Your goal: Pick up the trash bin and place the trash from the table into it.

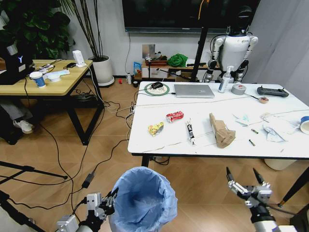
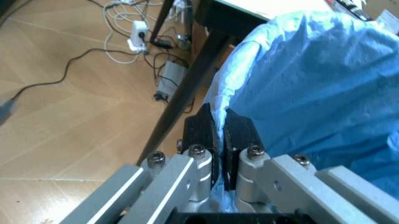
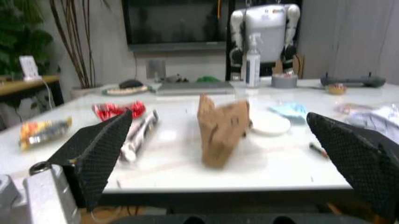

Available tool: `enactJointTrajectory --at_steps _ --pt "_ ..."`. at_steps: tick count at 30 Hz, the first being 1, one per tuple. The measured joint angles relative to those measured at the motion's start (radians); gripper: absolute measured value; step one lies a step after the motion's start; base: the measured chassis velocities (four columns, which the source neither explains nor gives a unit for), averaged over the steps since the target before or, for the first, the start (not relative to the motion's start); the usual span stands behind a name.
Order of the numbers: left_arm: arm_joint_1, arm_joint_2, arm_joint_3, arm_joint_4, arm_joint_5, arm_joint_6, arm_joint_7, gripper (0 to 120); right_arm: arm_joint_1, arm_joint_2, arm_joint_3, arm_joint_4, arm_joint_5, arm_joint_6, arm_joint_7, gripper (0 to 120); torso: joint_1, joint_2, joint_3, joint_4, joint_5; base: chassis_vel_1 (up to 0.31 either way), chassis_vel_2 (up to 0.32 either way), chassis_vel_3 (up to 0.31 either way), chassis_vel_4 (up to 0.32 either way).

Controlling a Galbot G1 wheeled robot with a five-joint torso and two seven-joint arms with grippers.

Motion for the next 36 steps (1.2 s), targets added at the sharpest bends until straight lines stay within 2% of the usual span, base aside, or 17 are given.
enactJointTrajectory --at_steps 6,8,9,11,14,15,18,22,23,27,28,31,36 --pt "-0.022 0.034 0.019 -0.003 -0.018 0.012 -0.011 0 0.001 -0.067 0.003 0.149 0.084 -0.096 0.091 100 0.0 0.0 0.0 -0.0003 -0.0001 0.0 0.0 0.0 0.0" --pt "-0.007 0.042 0.008 -0.009 -0.024 0.014 -0.011 0 0.03 -0.153 -0.009 0.18 0.125 -0.167 0.127 100 0.0 0.0 0.0 -0.0004 -0.0001 0.0 0.0 0.0 0.0" --pt "-0.007 0.042 0.008 -0.009 -0.024 0.014 -0.011 0 0.03 -0.153 -0.009 0.18 0.125 -0.167 0.127 100 0.0 0.0 0.0 -0.0004 -0.0001 0.0 0.0 0.0 0.0" --pt "0.02 0.038 -0.024 -0.016 -0.027 0.014 -0.005 0 0.071 -0.264 -0.021 0.189 0.175 -0.231 0.175 100 0.0 0.0 0.0 0.0001 0.0001 0.0 0.0 0.0 0.0" --pt "0.046 0.024 -0.047 -0.036 -0.028 0.013 0.008 0 0.147 -0.361 -0.036 0.194 0.249 -0.301 0.217 100 0.0 0.0 0.0 -0.0003 0.0002 0.0 0.0 0.0 0.0" --pt "0.046 0.024 -0.047 -0.036 -0.028 0.013 0.008 0 0.147 -0.361 -0.036 0.194 0.249 -0.301 0.217 100 0.0 0.0 0.0 -0.0003 0.0002 0.0 0.0 0.0 0.0" --pt "0.065 0.001 -0.056 -0.053 -0.027 0.013 0.016 0 0.222 -0.424 -0.055 0.194 0.313 -0.353 0.234 100 0.0 0.0 0.0 0.0 0.0001 0.0 0.0 0.0 0.0" --pt "0.1 -0.037 -0.094 -0.07 -0.014 0.008 0.028 0 0.345 -0.538 -0.12 0.175 0.456 -0.49 0.28 100 0.0 -0.001 0.0 -0.0001 0.0 0.0 0.0 0.0 0.0" --pt "0.1 -0.037 -0.094 -0.07 -0.014 0.008 0.028 0 0.345 -0.538 -0.12 0.175 0.456 -0.49 0.28 100 0.0 -0.001 0.0 -0.0001 0.0 0.0 0.0 0.0 0.0" --pt "0.121 -0.059 -0.11 -0.073 -0.003 0.007 0.029 0 0.471 -0.57 -0.256 0.111 0.496 -0.547 0.322 100 0.0 -0.001 0.0 0.0 0.0 0.0 0.0 0.0 0.0" --pt "0.121 -0.059 -0.11 -0.073 -0.003 0.007 0.029 0 0.471 -0.57 -0.256 0.111 0.496 -0.547 0.322 100 0.0 -0.001 0.0 0.0 0.0 0.0 0.0 0.0 0.0" --pt "0.134 -0.076 -0.117 -0.077 0.007 0.006 0.035 0 0.571 -0.544 -0.366 0.047 0.51 -0.566 0.337 100 0.0 -0.001 0.0 -0.0001 -0.0001 0.0 0.0 0.0 0.0" --pt "0.143 -0.087 -0.129 -0.089 0.007 0.006 0.037 0 0.683 -0.505 -0.463 -0.033 0.517 -0.569 0.337 100 0.0 -0.001 0.0 0.0 0.0 0.0 0.0 0.0 0.0"
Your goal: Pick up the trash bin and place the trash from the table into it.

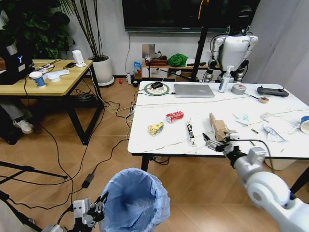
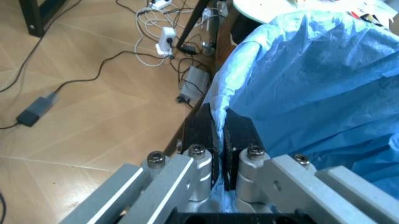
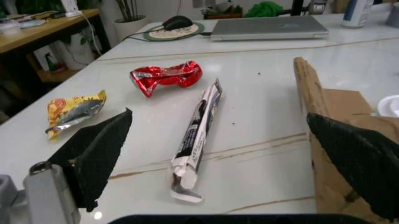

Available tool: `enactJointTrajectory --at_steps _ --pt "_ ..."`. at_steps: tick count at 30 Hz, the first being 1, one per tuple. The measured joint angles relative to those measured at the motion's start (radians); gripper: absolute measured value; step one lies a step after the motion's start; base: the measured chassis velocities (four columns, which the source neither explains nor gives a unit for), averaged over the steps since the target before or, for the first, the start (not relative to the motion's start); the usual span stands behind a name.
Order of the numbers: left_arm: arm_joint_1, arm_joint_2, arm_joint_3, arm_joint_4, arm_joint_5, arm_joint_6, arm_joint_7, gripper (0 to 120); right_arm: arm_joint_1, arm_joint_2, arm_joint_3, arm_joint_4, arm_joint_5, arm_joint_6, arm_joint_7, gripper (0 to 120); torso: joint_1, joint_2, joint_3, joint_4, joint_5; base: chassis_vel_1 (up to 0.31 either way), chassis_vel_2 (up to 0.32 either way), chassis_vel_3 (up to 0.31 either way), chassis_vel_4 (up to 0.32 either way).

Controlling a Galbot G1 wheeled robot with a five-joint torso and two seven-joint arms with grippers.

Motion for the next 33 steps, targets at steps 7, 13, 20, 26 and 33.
enactJointTrajectory --at_steps 7,13,20,26,33 --pt "0.003 -0.005 -0.026 -0.004 0.0 0.0 -0.002 0 0.109 0.034 -0.092 -0.063 0.031 0.0 -0.005 100 0.0 0.0 0.0 -0.0001 -0.0003 0.0 0.0 0.0 0.0" --pt "0.006 -0.008 -0.024 -0.004 0.002 0.002 -0.003 0 0.18 0.065 -0.167 -0.128 0.036 -0.008 0.002 100 0.0 0.0 0.0 -0.0001 -0.0002 0.0 0.0 0.0 0.0" --pt "0.016 0.009 -0.038 -0.01 -0.008 0.004 -0.005 0 0.266 0.103 -0.261 -0.208 0.031 -0.022 0.02 100 0.0 0.0 0.0 0.0 0.0 0.0 0.0 0.0 0.0" --pt "0.016 0.016 -0.045 -0.013 -0.04 0.011 -0.014 0 0.309 0.122 -0.305 -0.27 0.012 -0.026 0.022 100 0.0 0.0 0.0 0.0 -0.0001 0.0 0.0 0.0 0.0" --pt "0.017 0.046 -0.047 -0.01 -0.052 0.018 -0.017 0 0.323 0.125 -0.315 -0.308 0.003 -0.026 0.02 100 0.0 0.0 0.0 -0.0001 -0.0002 0.0 0.0 0.0 0.0"
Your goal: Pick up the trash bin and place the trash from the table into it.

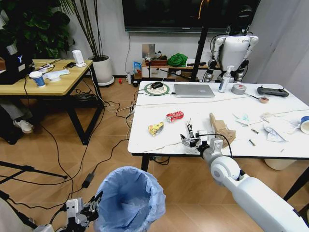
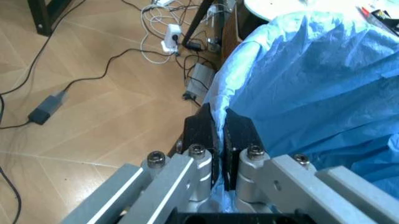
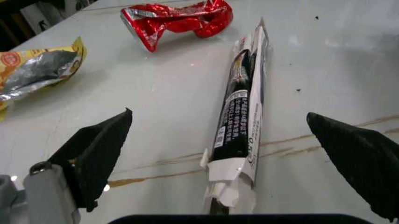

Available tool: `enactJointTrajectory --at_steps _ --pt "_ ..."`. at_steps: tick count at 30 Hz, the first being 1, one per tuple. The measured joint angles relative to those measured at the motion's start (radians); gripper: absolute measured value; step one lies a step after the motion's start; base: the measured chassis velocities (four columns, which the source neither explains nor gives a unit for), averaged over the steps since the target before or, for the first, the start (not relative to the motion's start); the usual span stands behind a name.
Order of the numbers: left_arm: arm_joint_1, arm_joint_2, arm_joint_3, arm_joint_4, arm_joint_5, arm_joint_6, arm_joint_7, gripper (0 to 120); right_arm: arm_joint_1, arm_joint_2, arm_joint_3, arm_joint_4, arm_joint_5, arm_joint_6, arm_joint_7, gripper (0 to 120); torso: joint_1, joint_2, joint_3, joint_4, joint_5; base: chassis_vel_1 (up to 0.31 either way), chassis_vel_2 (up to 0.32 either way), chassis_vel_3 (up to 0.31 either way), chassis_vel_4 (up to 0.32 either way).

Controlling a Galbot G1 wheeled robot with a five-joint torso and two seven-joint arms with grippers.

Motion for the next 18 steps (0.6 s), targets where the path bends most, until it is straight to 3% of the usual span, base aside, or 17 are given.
enactJointTrajectory --at_steps 12,18 --pt "0.042 0.147 -0.006 0.0 -0.012 0.004 0.004 0 -0.002 0.009 0.016 -0.013 -0.003 -0.008 0.007 100 0.0 0.0 0.0 -0.0001 0.0 0.0 0.0 0.0 0.0" --pt "0.042 0.167 -0.007 -0.002 -0.028 0.005 0.003 0 -0.004 0.013 0.006 -0.014 -0.005 -0.011 0.013 100 0.0 0.0 0.0 -0.0001 0.0001 0.0 0.0 0.0 0.0"
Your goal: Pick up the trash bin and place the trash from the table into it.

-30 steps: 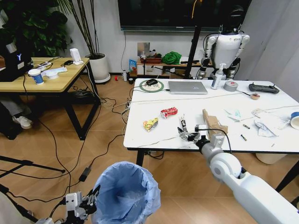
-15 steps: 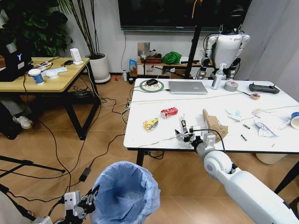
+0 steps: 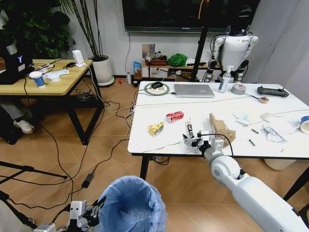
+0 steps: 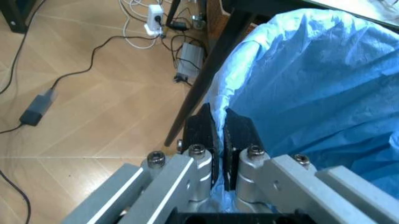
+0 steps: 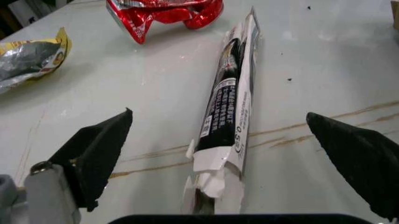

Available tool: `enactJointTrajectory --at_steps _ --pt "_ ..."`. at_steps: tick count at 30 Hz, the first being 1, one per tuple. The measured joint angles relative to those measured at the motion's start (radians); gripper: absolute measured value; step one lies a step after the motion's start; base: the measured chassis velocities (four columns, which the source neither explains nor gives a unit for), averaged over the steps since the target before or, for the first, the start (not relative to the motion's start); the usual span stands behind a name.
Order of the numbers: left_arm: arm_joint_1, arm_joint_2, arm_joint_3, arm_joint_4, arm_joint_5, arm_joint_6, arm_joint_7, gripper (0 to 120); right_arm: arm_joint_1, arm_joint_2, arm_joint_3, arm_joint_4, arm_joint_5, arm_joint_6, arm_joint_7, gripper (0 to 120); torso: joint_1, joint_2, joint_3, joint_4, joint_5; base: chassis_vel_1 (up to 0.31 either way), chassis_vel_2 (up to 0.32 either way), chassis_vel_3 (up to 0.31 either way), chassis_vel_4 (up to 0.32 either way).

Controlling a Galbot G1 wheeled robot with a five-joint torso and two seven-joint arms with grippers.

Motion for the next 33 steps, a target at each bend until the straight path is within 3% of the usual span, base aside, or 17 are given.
enactJointTrajectory --at_steps 1,4,6,24,33 --pt "-0.003 0.001 -0.005 -0.005 -0.006 0.0 -0.001 0 0.011 -0.002 -0.013 -0.009 -0.005 0.004 -0.014 88 0.0 0.0 0.0 0.0002 0.0001 0.0 0.0 0.0 0.0" --pt "-0.006 0.0 -0.008 -0.006 -0.009 0.0 -0.001 0 0.017 -0.007 -0.016 -0.014 -0.005 0.006 -0.019 75 0.0 0.0 0.0 0.0001 0.0 0.0 0.0 0.0 0.0" --pt "-0.007 -0.002 -0.008 -0.005 -0.009 0.0 -0.001 0 0.017 -0.008 -0.016 -0.016 -0.005 0.007 -0.019 72 0.0 0.0 0.0 0.0001 0.0 0.0 0.0 0.0 0.0" --pt "-0.035 0.011 0.012 0.01 -0.022 0.004 -0.006 0 -0.007 -0.036 0.005 -0.012 -0.001 0.034 -0.048 3 0.0 0.0 0.0 0.0001 0.0003 0.0 0.0 0.0 0.0" --pt "-0.072 0.054 0.03 0.011 -0.07 0.015 -0.029 0 -0.062 -0.085 0.064 0.043 -0.037 0.123 -0.116 0 0.0 0.0 0.0 0.0003 0.0003 0.0 0.0 0.0 0.0"
